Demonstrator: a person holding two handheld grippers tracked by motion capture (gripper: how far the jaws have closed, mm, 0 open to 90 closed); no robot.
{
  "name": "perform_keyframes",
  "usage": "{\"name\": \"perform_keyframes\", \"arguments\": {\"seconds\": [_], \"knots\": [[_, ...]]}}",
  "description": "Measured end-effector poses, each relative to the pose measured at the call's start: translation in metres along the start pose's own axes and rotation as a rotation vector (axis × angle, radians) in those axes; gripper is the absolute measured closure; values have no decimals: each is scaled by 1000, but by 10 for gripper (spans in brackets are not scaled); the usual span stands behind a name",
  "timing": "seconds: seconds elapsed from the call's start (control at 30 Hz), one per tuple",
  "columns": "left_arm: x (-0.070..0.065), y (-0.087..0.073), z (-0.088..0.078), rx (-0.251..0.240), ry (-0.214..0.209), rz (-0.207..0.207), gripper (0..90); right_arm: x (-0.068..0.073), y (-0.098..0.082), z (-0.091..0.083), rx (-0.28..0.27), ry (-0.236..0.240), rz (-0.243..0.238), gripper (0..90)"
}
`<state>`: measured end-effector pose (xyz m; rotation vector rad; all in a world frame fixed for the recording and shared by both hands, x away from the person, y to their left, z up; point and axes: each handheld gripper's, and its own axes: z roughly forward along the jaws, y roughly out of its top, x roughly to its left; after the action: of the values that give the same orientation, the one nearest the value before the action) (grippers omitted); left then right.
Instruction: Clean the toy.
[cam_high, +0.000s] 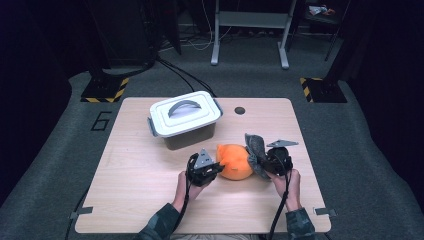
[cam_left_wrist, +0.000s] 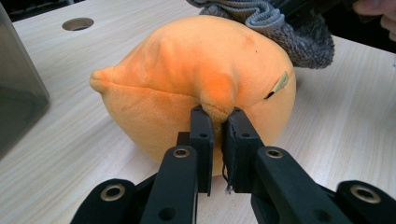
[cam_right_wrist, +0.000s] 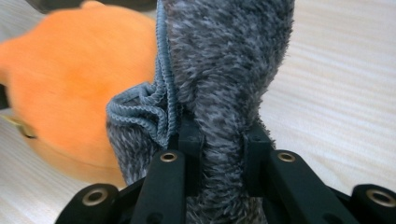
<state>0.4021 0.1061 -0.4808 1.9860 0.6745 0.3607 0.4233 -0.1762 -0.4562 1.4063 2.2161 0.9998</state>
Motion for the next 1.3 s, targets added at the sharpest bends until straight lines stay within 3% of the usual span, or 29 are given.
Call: {"name": "perform_keyframes", "arguments": {"seconds": [0.2, 0.27, 0.33, 0.4, 0.5, 0.67, 0.73, 0.8, 0.87, 0.97, 1.13, 1.2, 1.3], "knots": [[2, -1, -1, 4, -5, -18, 827, -14, -13, 15, 47, -16, 60, 751], [3, -2, -1, -4, 3, -25, 826, -14, -19, 23, 93, -39, 56, 751], [4, -2, -1, -3, -3, -31, 826, -15, -24, 31, 110, -21, 60, 750], [5, -3, -1, -7, 1, -31, 825, -16, -25, 29, 97, -11, 51, 750], [5, -3, -2, -5, -3, -32, 823, -17, -22, 19, 70, -37, 50, 750], [7, -4, -3, 1, -7, -26, 819, -10, -8, -14, -23, -68, 15, 749], [7, -5, -4, 4, -4, -22, 816, -3, 1, -27, -67, -60, -1, 749], [8, -5, -4, 1, -7, -27, 816, 6, 9, -35, -105, -21, -21, 749], [8, -5, -3, -1, -7, -27, 815, 18, 16, -34, -99, 0, -56, 749], [7, -5, -3, 9, -8, -5, 797, 30, 20, -18, -48, 6, -114, 751], [9, -5, -6, 15, -28, 6, 690, 32, 22, -9, -30, -11, -94, 752], [8, -5, -7, 15, -23, -9, 584, 31, 22, -9, -25, -12, -91, 752], [7, -8, -8, 19, 6, 4, 453, 30, 22, -8, -18, -15, -91, 752]]}}
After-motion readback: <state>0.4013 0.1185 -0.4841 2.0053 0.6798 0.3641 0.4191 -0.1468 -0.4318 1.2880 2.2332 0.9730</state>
